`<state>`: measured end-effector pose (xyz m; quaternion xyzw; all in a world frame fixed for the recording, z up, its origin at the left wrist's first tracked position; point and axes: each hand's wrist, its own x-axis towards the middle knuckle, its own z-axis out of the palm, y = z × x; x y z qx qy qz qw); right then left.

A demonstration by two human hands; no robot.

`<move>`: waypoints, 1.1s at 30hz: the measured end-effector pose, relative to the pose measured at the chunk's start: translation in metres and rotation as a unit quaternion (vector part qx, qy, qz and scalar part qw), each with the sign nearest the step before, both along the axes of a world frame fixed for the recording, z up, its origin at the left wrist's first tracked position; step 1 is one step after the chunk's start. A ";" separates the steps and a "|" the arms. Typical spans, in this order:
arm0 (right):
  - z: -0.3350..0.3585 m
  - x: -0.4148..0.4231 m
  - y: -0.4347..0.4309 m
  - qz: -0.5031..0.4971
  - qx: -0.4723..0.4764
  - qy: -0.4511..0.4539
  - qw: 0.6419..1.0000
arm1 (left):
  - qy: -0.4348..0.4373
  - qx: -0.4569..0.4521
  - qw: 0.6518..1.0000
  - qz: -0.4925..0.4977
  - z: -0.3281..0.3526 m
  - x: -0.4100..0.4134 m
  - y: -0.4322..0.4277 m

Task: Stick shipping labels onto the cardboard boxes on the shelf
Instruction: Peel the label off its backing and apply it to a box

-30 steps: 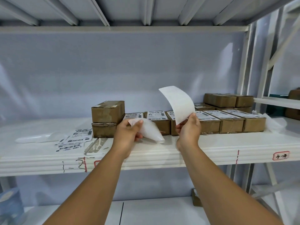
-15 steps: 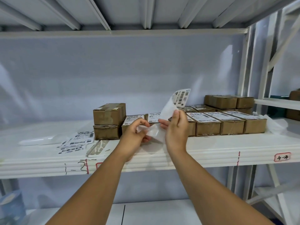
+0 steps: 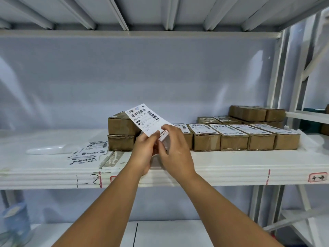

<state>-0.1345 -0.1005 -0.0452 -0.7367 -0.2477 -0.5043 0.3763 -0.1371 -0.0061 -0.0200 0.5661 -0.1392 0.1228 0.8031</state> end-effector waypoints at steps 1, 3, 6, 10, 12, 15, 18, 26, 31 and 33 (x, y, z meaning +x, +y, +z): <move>0.001 -0.002 -0.001 0.009 0.005 0.012 1.000 | 0.003 -0.004 1.000 -0.004 0.001 -0.002 0.000; 0.006 -0.009 -0.004 0.033 0.040 0.066 0.997 | 0.007 -0.002 1.000 -0.008 0.001 -0.003 0.000; 0.015 -0.010 -0.014 0.076 0.183 0.143 0.970 | 0.012 -0.004 1.000 0.008 0.002 -0.003 0.001; 0.025 -0.001 -0.027 0.146 0.307 0.308 0.889 | 0.022 -0.034 0.999 -0.003 0.003 -0.001 0.004; 0.027 -0.002 -0.027 0.160 0.258 0.351 0.886 | 0.025 -0.038 0.999 -0.014 0.003 -0.001 0.004; 0.024 -0.003 -0.028 0.153 0.188 0.354 0.903 | 0.031 -0.035 0.999 -0.018 0.003 -0.001 0.004; 0.025 -0.008 -0.034 0.237 0.201 0.385 0.869 | 0.025 -0.027 0.999 -0.026 0.002 -0.002 0.004; 0.025 -0.014 -0.035 0.238 0.152 0.405 0.870 | 0.031 -0.010 0.999 -0.027 0.002 -0.001 0.002; 0.024 -0.010 -0.044 0.096 0.205 0.351 0.909 | 0.042 -0.013 0.999 0.002 0.001 0.004 0.003; 0.023 -0.010 -0.054 0.033 0.220 0.315 0.923 | 0.044 -0.017 0.999 0.000 0.000 0.005 0.004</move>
